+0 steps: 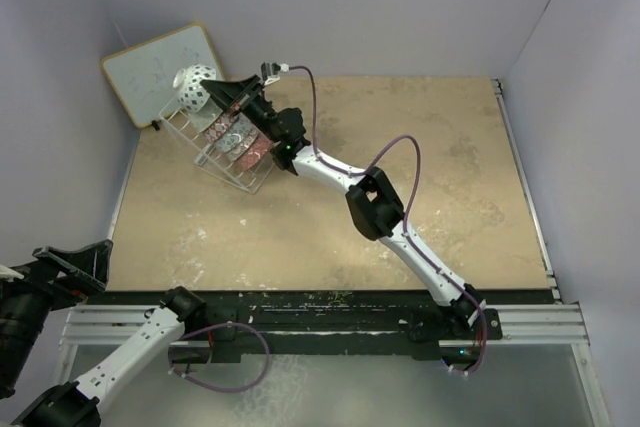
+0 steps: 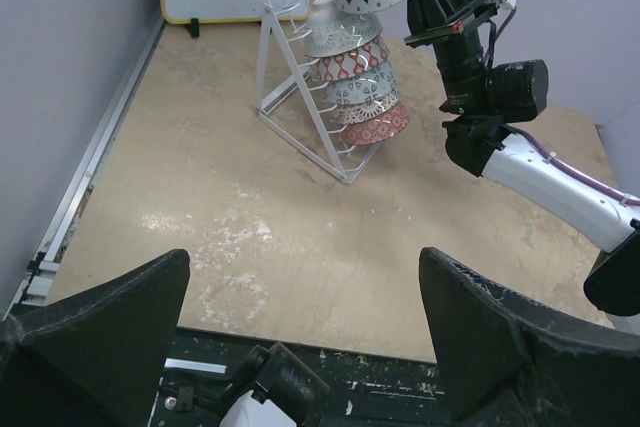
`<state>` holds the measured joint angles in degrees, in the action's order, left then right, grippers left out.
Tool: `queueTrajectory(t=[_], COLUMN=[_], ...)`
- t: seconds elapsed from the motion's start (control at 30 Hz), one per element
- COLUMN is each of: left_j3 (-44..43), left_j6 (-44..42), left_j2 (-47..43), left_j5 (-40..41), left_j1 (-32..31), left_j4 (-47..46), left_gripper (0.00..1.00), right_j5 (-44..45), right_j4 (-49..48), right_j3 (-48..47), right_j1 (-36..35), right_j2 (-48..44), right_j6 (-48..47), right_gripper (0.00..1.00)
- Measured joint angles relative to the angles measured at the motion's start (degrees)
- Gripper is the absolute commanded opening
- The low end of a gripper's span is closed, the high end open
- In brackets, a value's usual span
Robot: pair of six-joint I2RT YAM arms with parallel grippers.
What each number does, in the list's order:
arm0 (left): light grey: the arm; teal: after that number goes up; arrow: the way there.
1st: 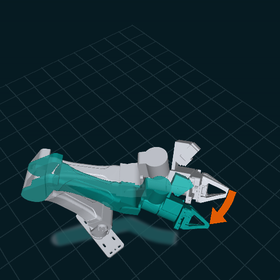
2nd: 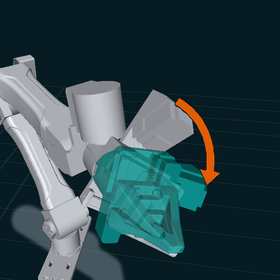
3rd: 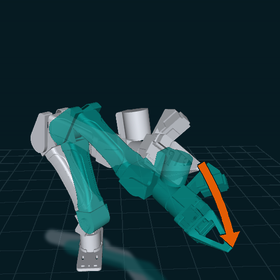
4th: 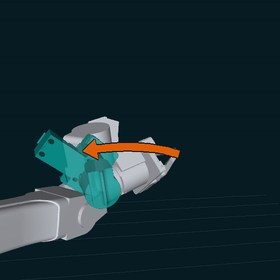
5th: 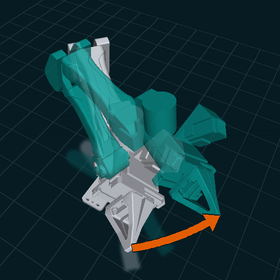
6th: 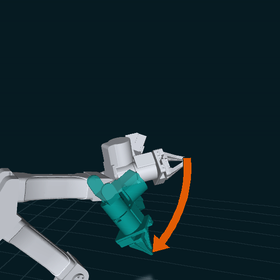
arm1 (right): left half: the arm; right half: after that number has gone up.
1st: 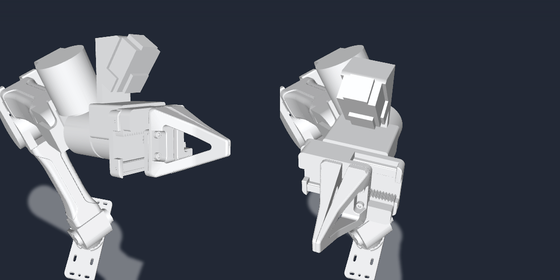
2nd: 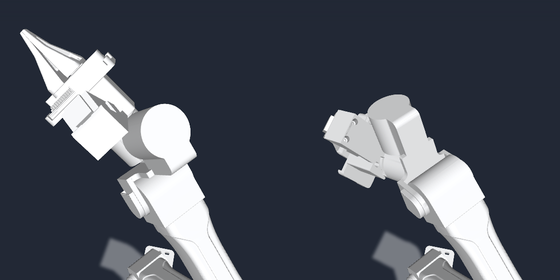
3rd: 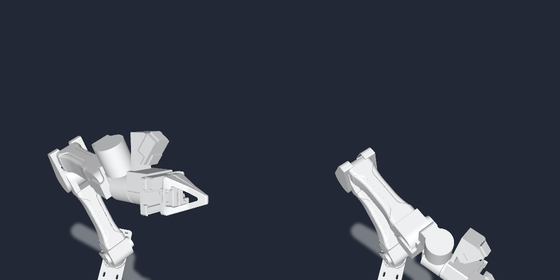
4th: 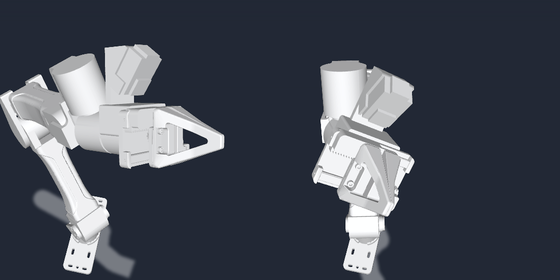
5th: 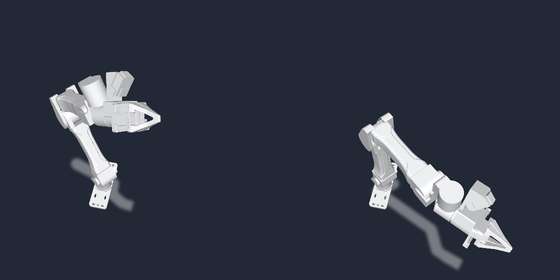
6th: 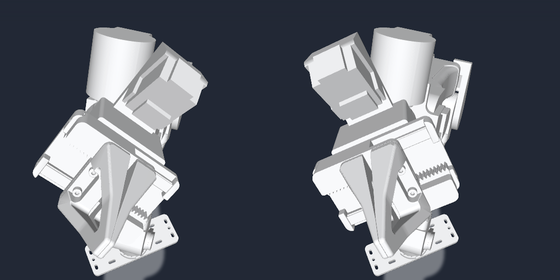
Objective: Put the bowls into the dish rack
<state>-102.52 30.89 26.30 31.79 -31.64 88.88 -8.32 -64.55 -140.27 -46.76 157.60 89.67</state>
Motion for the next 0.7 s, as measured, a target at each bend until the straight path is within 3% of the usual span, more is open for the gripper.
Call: queueTrajectory(t=[0.7], left_j3=[-0.5], left_j6=[0.0], left_j2=[0.0], left_j5=[0.0], left_j1=[0.0], left_j4=[0.1], left_gripper=[0.99], right_j5=[2.9], right_j4=[6.1], right_j3=[-4.2], right_j1=[-0.9], right_j2=[3.7], right_j6=[0.2], right_gripper=[0.0])
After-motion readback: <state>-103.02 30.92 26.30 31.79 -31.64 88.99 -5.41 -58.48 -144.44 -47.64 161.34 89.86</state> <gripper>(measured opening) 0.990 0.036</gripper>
